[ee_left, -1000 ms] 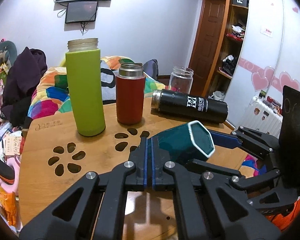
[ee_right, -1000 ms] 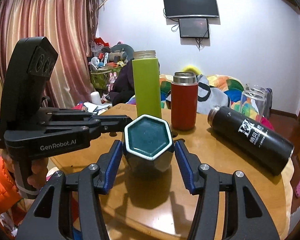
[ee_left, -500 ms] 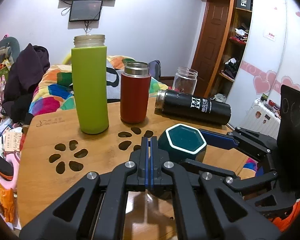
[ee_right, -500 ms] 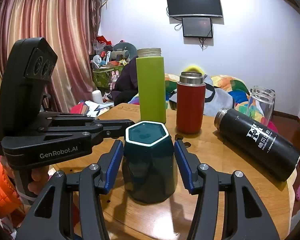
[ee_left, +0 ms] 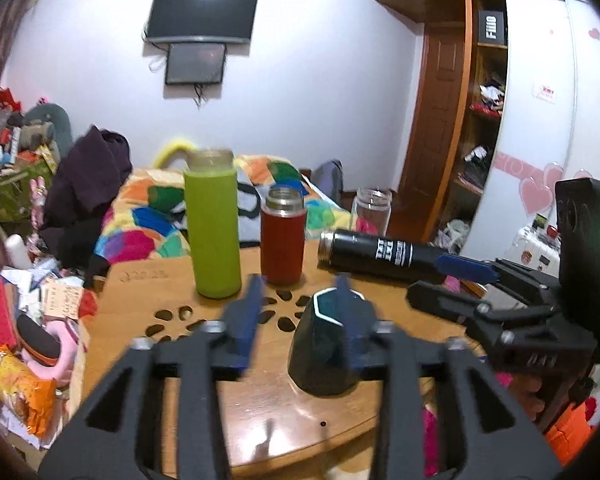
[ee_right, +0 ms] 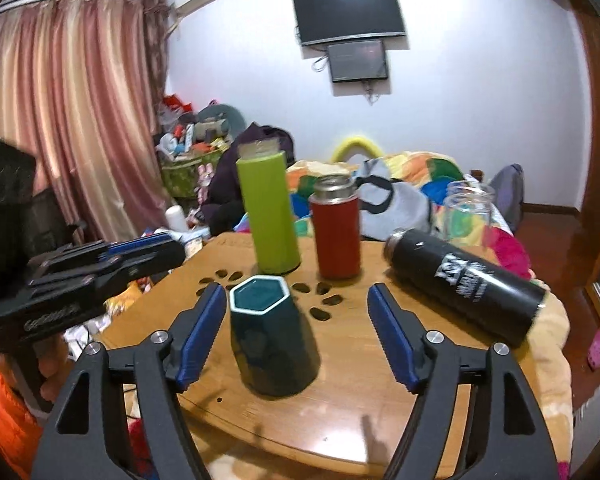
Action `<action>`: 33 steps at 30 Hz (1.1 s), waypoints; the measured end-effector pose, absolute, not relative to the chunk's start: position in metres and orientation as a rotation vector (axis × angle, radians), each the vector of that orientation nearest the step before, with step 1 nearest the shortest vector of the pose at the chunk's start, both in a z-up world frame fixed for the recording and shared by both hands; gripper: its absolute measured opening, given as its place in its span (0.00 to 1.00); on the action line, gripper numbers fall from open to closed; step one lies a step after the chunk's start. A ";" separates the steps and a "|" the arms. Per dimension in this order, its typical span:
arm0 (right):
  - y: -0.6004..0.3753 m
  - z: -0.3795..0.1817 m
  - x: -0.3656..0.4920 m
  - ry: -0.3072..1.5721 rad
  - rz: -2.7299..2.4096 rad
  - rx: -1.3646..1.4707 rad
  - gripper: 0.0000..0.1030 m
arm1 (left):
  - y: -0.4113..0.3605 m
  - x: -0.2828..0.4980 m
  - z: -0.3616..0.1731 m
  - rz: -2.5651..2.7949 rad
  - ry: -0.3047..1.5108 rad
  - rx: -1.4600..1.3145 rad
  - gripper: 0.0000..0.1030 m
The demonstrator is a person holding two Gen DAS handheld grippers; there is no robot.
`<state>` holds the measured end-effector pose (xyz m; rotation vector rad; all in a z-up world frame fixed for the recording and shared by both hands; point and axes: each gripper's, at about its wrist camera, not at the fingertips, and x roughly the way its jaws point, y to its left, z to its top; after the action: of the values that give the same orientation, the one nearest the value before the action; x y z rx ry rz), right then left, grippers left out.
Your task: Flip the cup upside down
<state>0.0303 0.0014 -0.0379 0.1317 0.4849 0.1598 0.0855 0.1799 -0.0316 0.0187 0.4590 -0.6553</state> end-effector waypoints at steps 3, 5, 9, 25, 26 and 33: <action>-0.007 -0.023 0.017 0.451 0.128 0.154 0.80 | 0.182 0.069 -0.022 -0.625 0.408 0.027 0.63; -0.009 -0.015 0.010 0.427 0.110 0.157 0.82 | 0.184 0.062 -0.018 -0.610 0.394 0.029 0.74; -0.010 -0.001 -0.002 0.393 0.093 0.158 0.91 | 0.190 0.051 -0.011 -0.569 0.360 0.000 0.98; -0.002 0.008 -0.027 0.346 0.032 0.118 1.00 | 0.194 0.033 -0.013 -0.509 0.340 -0.020 1.00; -0.002 0.008 -0.027 0.346 0.031 0.117 1.00 | 0.195 0.033 -0.013 -0.508 0.340 -0.021 1.00; -0.002 0.006 -0.027 0.343 0.033 0.115 1.00 | 0.193 0.031 -0.015 -0.497 0.335 -0.007 1.00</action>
<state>-0.0267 -0.0015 0.0064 0.1147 0.3434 0.0325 0.0308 0.1934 -0.0146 -0.0072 0.3352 -0.4971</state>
